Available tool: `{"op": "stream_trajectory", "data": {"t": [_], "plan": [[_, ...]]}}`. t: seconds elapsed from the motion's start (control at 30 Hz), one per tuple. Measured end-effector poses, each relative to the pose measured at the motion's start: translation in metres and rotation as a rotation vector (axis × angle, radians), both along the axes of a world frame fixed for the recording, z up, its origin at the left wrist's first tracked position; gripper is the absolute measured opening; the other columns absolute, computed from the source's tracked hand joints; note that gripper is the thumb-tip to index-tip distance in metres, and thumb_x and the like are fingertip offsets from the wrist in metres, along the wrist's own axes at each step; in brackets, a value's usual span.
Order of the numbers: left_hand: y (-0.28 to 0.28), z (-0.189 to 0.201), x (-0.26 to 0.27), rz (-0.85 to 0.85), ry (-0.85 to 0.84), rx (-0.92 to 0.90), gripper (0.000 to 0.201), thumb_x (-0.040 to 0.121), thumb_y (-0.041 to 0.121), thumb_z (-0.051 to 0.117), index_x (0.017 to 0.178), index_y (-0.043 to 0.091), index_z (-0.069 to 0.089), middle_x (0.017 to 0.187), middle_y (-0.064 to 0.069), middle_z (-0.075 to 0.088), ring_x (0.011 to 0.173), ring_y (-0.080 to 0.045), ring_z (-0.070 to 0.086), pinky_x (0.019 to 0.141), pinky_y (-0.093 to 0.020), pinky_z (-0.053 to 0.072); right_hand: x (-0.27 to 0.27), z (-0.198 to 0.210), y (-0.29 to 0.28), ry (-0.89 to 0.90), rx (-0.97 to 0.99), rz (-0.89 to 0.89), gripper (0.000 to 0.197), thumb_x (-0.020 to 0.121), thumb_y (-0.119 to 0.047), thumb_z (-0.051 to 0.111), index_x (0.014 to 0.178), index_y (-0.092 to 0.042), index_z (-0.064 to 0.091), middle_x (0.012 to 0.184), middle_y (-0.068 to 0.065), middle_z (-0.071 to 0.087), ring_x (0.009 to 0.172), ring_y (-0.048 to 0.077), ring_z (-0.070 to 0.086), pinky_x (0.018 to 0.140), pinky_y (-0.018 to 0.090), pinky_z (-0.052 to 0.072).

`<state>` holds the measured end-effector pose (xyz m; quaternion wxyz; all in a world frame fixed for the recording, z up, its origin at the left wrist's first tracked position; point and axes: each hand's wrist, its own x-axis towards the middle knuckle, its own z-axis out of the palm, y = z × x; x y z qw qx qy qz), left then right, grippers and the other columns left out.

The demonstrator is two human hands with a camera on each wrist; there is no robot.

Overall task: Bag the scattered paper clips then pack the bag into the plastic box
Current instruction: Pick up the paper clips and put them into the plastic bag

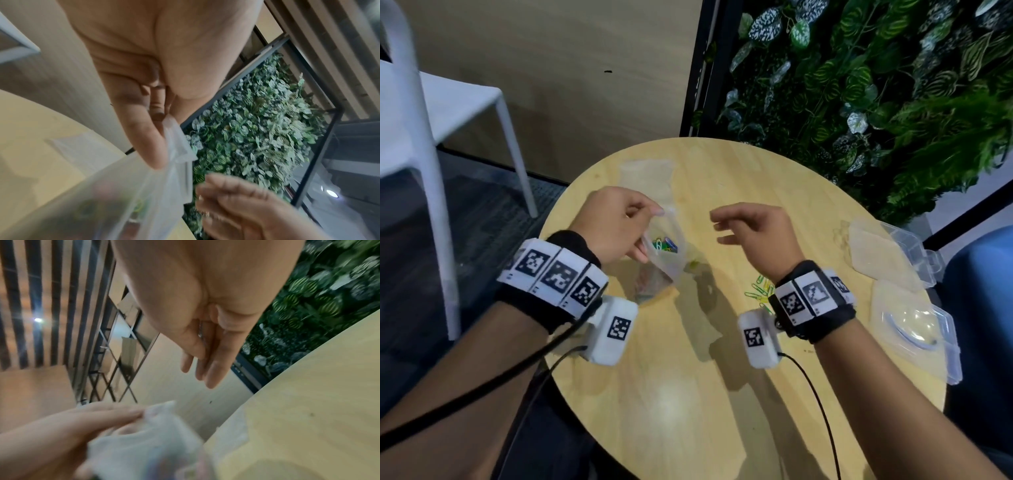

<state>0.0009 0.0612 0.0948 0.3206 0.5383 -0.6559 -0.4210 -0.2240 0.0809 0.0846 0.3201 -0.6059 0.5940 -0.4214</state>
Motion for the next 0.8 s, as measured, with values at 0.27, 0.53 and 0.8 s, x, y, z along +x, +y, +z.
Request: {"op": "stream_trajectory", "data": {"t": [0.27, 0.53, 0.8], "plan": [[0.0, 0.0, 0.045, 0.144, 0.081, -0.014, 0.02, 0.1, 0.013, 0.053, 0.099, 0.011, 0.073, 0.082, -0.024, 0.069, 0.054, -0.026, 0.071, 0.05, -0.03, 0.061, 0.024, -0.07, -0.003, 1.057, 0.173, 0.516, 0.057, 0.099, -0.049, 0.022, 0.15, -0.027, 0.02, 0.16, 0.004, 0.014, 0.147, 0.027, 0.016, 0.117, 0.046, 0.022], [0.007, -0.003, 0.033, 0.067, 0.014, 0.024, 0.021, 0.1, 0.011, 0.053, 0.105, 0.005, 0.072, 0.083, -0.021, 0.068, 0.054, -0.024, 0.071, 0.054, -0.037, 0.062, -0.065, -0.079, 0.019, 1.431, 0.415, 0.496, 0.068, 0.097, -0.057, 0.01, 0.151, -0.024, -0.012, 0.159, -0.004, -0.018, 0.148, 0.02, -0.01, 0.119, 0.053, 0.0], [0.016, 0.001, -0.007, -0.018, -0.03, 0.054, 0.018, 0.098, 0.013, 0.056, 0.101, 0.01, 0.073, 0.088, -0.022, 0.071, 0.062, -0.036, 0.072, 0.05, -0.031, 0.061, -0.12, -0.074, 0.047, 1.11, 0.564, 0.191, 0.065, 0.098, -0.047, 0.036, 0.149, -0.012, 0.017, 0.157, 0.013, 0.012, 0.143, 0.036, 0.018, 0.111, 0.05, 0.03]]}}
